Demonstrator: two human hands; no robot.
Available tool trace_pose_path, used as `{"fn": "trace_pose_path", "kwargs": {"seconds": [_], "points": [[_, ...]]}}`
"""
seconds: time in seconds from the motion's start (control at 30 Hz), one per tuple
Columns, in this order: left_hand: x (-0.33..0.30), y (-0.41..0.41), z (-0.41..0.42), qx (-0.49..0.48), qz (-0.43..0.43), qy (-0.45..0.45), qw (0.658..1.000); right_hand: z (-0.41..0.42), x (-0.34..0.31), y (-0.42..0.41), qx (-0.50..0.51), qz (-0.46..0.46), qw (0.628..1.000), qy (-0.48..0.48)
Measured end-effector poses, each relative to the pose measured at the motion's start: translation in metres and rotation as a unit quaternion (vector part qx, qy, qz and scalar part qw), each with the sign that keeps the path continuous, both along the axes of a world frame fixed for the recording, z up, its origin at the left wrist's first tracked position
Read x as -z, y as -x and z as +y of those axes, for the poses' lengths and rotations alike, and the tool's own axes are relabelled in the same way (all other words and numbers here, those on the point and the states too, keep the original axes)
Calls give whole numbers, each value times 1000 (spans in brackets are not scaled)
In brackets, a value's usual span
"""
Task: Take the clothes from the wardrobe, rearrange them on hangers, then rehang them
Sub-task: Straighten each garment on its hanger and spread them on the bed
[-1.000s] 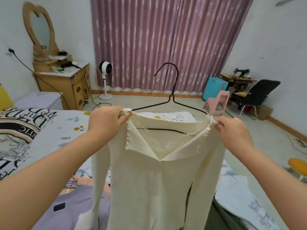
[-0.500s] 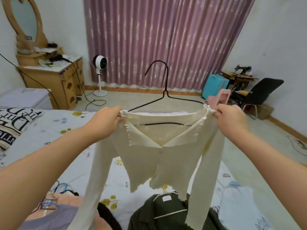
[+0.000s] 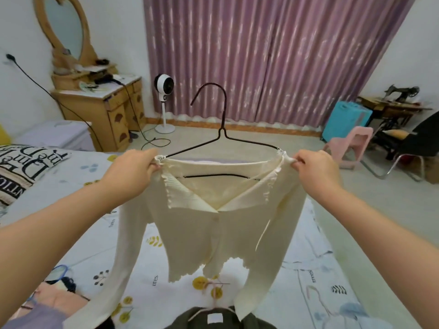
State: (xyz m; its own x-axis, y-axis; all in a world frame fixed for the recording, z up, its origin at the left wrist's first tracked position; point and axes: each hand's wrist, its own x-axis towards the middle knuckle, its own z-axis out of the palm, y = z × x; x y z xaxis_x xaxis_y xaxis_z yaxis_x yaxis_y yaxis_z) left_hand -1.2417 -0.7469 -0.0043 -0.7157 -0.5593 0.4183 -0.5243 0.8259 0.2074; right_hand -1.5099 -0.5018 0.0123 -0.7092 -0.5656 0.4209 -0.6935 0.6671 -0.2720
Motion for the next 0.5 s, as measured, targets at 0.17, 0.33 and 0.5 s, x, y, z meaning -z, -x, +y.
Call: {"fn": "trace_pose_path", "kwargs": {"seconds": [0.17,0.33,0.5], "points": [[20,38,-7,-39,-17,13,999,-15,26,42,-32,-25,999,-5],[62,75,-31,-93,-102,16,990,-45,72,70,-46,-60,997,-27],[116,111,-68,-137,-177,55,973,-87,127,95,-31,-107,993,-48]]}}
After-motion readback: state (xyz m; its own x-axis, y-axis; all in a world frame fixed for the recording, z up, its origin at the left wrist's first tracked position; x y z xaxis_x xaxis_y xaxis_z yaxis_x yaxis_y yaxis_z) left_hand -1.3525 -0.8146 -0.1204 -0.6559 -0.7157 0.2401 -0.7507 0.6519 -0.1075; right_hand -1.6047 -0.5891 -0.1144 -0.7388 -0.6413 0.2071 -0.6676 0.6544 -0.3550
